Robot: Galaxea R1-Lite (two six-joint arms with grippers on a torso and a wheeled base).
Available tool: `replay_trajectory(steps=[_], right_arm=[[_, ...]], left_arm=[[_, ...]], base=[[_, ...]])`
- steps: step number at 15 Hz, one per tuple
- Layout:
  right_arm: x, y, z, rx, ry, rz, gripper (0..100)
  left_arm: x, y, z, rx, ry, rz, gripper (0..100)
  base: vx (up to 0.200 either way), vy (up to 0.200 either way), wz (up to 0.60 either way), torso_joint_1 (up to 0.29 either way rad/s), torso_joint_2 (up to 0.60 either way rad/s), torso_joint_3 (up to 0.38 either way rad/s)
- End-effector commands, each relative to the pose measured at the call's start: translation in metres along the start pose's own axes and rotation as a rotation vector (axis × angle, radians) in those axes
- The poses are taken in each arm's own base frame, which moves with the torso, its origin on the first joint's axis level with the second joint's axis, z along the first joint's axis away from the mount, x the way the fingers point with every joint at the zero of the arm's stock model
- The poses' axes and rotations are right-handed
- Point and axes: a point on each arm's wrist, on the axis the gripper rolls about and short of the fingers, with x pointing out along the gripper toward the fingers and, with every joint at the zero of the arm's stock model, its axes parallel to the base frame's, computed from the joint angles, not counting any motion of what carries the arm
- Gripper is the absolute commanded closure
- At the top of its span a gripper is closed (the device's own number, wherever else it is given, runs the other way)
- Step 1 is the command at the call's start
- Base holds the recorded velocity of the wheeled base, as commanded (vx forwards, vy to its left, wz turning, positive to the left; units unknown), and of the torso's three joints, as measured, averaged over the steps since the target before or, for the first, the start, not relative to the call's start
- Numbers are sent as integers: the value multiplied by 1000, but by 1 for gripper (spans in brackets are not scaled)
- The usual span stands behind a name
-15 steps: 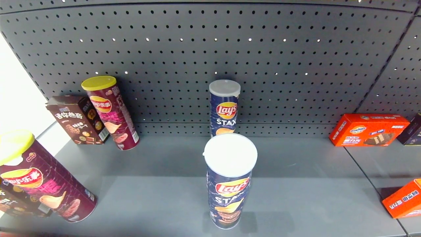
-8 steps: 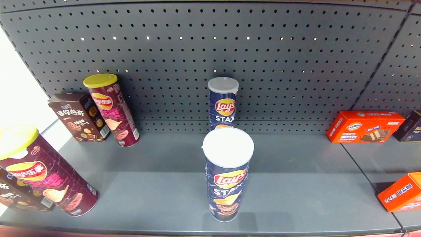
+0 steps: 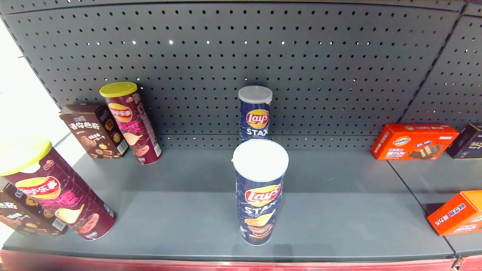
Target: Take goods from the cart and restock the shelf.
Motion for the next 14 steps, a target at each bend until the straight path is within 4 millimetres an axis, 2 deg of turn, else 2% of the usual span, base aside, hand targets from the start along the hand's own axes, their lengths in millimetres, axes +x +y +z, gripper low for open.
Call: replay_trajectory(steps=[1,14], right_arm=[[0,0,0,0,-2,0,0],[0,0,0,0,-1,-2,0]], left_arm=[[0,0,0,0,-1,1,0],[0,0,0,0,-1,1,0]], base=[[0,0,0,0,0,0],[0,0,0,0,0,0]])
